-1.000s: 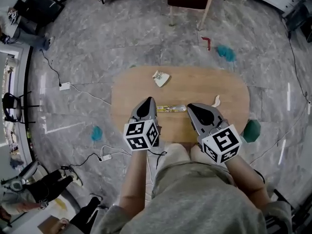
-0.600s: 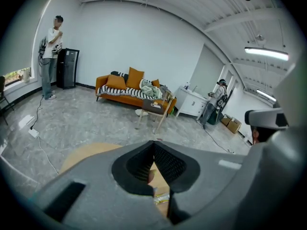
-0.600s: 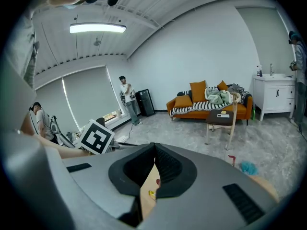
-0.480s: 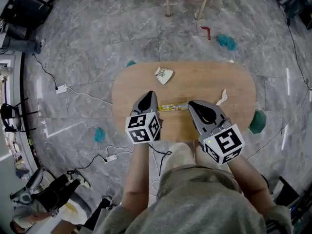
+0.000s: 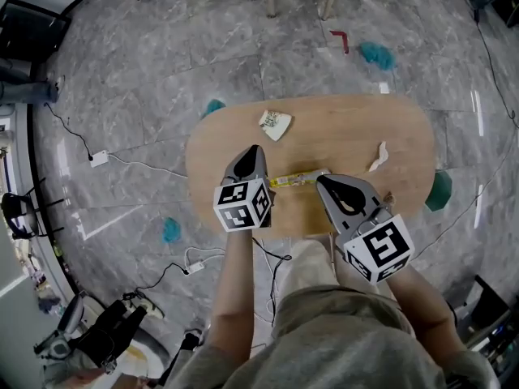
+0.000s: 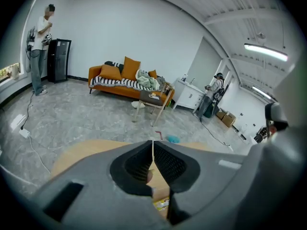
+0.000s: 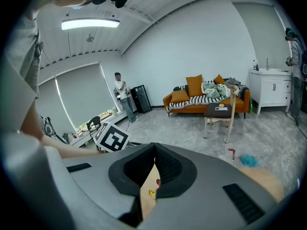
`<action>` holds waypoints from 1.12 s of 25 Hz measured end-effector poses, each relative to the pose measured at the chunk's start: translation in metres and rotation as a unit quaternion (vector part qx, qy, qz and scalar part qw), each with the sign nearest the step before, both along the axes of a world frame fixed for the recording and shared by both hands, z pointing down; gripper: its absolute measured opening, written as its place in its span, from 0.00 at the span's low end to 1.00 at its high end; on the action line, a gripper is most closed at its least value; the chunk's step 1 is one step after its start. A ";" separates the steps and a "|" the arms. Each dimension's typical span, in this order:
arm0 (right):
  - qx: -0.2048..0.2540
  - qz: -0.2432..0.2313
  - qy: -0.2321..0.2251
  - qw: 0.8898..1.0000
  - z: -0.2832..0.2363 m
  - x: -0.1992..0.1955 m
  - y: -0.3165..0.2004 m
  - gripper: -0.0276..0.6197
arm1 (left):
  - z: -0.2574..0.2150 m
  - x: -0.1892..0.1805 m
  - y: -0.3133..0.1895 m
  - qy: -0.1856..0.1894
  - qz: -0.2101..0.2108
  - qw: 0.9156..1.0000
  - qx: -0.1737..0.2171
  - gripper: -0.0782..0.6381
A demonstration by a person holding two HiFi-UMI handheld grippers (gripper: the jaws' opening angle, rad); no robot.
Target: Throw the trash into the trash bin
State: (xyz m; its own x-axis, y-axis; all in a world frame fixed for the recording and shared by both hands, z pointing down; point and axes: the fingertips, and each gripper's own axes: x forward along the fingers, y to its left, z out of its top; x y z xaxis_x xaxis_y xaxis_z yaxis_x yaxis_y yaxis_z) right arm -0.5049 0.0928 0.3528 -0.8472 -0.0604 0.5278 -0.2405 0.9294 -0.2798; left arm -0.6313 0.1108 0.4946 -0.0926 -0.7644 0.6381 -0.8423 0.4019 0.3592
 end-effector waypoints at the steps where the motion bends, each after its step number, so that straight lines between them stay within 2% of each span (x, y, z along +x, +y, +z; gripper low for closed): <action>1: -0.001 0.002 0.002 1.000 0.002 -0.001 0.000 0.06 | 0.005 -0.002 -0.002 0.002 0.002 1.000 -0.002 0.12; 9: -0.014 0.014 0.018 1.000 0.030 -0.007 -0.002 0.06 | 0.047 -0.010 -0.017 0.010 0.025 0.999 -0.016 0.13; 21: -0.034 0.044 0.040 0.998 0.066 -0.011 -0.007 0.06 | 0.113 -0.019 -0.037 0.036 0.075 0.996 -0.037 0.38; 28: -0.044 0.064 0.057 0.995 0.085 -0.003 -0.014 0.06 | 0.149 -0.021 -0.051 0.028 0.103 0.993 -0.058 0.44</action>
State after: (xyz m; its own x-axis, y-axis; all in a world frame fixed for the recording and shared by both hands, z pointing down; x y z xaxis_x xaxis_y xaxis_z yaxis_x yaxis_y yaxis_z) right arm -0.5078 0.0788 0.4376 -0.7693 -0.1141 0.6287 -0.3913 0.8620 -0.3223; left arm -0.6521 0.0599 0.6438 0.0951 -0.6848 0.7225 -0.8910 0.2651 0.3685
